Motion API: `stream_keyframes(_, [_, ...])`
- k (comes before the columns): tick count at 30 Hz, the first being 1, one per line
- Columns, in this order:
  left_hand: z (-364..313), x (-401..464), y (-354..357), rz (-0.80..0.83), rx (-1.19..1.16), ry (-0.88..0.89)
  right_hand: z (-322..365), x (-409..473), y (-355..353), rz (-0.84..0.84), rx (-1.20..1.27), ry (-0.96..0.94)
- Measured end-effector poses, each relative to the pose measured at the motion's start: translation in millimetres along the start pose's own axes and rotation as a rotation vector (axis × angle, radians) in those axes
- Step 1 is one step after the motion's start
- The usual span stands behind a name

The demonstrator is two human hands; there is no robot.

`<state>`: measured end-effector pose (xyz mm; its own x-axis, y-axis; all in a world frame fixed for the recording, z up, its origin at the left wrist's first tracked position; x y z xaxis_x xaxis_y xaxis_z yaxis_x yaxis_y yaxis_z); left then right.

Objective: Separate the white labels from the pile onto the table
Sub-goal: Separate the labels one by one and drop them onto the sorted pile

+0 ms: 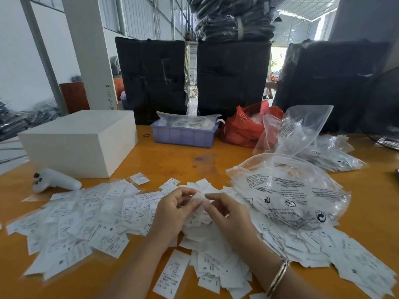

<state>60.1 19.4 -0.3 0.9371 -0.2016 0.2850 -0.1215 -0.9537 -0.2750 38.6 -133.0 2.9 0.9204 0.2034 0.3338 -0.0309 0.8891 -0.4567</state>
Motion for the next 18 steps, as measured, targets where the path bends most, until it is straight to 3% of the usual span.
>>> stream_keyframes(7, [-0.1,-2.1,1.8,0.030,-0.047,0.008,-10.0,4.3,-7.6,-0.070,0.080,0.127])
stream_keyframes(11, [0.8,-1.0,1.4,-0.004,0.027,0.007,-7.3,1.9,-3.0,-0.016,-0.065,0.059])
stream_keyframes(15, [-1.3,-1.4,-11.6,-0.163,0.036,-0.002,5.2,3.5,-3.7,-0.047,-0.244,-0.080])
stream_keyframes(18, [-3.4,-3.2,-28.7,-0.352,0.151,-0.008,11.7,15.6,-38.5,-0.288,-0.230,-0.081])
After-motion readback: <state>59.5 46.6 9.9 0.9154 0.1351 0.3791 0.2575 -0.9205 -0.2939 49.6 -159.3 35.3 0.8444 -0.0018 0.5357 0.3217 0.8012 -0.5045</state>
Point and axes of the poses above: each hand's wrist, its own x-axis towards the middle knuckle, its own y-axis out of the palm, z = x × y, the point moved 3 cm from there along x, towards the middle knuckle, and after that the axes turned 11 degrees about z, right-handed, at the moved point
